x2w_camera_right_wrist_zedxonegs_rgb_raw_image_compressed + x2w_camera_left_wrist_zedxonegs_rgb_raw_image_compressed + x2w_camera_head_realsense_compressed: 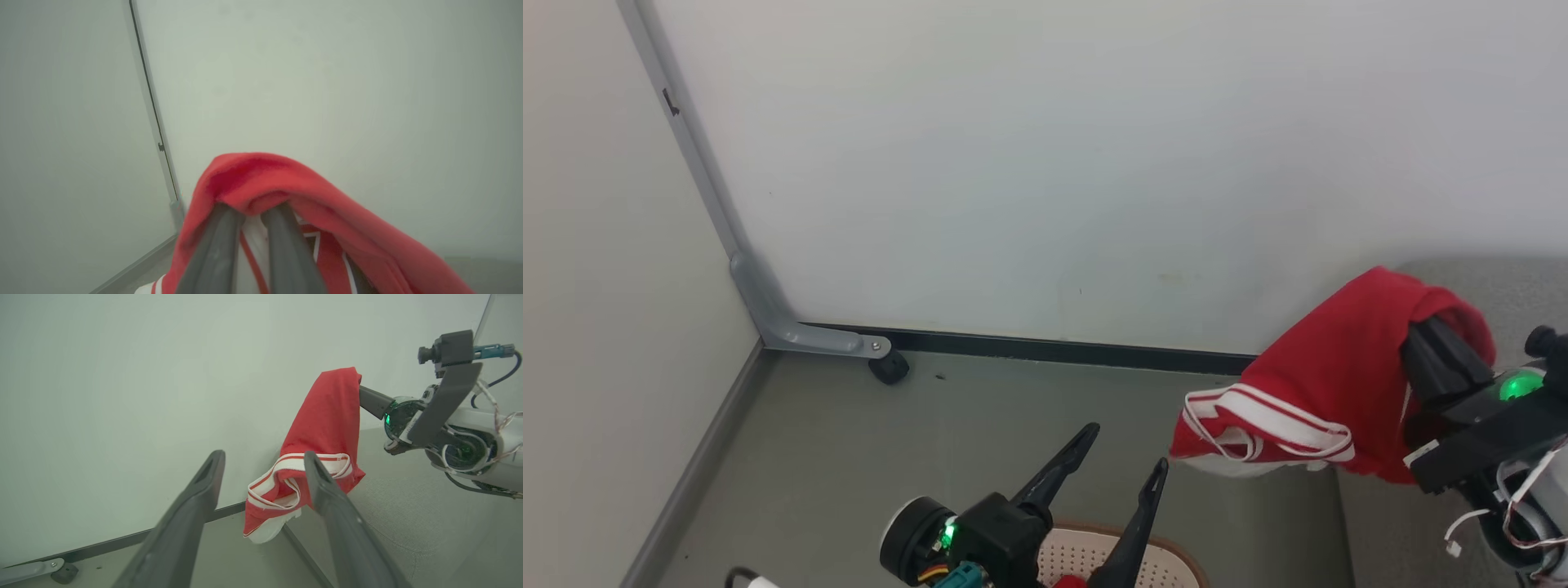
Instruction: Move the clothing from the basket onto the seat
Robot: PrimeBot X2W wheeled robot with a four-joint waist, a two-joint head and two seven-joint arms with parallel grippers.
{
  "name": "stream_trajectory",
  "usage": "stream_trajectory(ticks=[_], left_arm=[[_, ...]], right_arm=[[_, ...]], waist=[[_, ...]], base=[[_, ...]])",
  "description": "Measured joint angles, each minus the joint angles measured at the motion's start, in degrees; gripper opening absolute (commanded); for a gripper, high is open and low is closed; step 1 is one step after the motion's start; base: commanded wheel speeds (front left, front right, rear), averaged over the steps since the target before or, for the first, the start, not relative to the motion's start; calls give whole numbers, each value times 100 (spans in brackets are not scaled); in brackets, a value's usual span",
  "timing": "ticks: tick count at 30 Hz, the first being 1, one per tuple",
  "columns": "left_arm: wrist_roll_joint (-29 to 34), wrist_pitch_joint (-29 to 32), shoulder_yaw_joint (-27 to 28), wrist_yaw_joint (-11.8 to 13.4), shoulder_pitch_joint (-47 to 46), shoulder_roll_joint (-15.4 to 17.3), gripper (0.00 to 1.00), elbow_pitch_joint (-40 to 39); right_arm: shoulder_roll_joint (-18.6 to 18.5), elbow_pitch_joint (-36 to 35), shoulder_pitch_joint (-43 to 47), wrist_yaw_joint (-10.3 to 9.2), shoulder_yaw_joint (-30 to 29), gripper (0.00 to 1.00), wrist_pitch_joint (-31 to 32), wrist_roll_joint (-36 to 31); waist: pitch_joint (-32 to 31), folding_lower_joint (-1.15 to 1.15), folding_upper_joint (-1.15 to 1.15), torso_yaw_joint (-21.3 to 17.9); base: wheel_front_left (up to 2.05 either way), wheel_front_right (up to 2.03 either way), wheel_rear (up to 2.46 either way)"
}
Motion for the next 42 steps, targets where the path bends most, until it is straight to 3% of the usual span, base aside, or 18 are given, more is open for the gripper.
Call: stream_trajectory(ticks=[13,25,33,42], left_arm=[[402,-36,-482,43,242,-138,100,53],[831,-109,-704,44,47,-299,100,291],[1200,-212,-726,44,-307,-325,100,428],[1195,-591,-961,47,-719,-324,100,360]], right_arm=[[-795,627,-489,0,-1073,0,-1,-77],[-1539,1276,-679,1,-1996,0,-2,-37],[-1876,1878,-698,2,-2426,0,-2,125],[-1994,2697,-792,3,-2844,0,-3,313]], waist=[[367,0,0,-185],[1073,1,0,-296],[1688,1,0,-299],[2301,1,1,-262]], base=[[0,0,0],[0,0,0],[0,0,0],[0,0,0]])
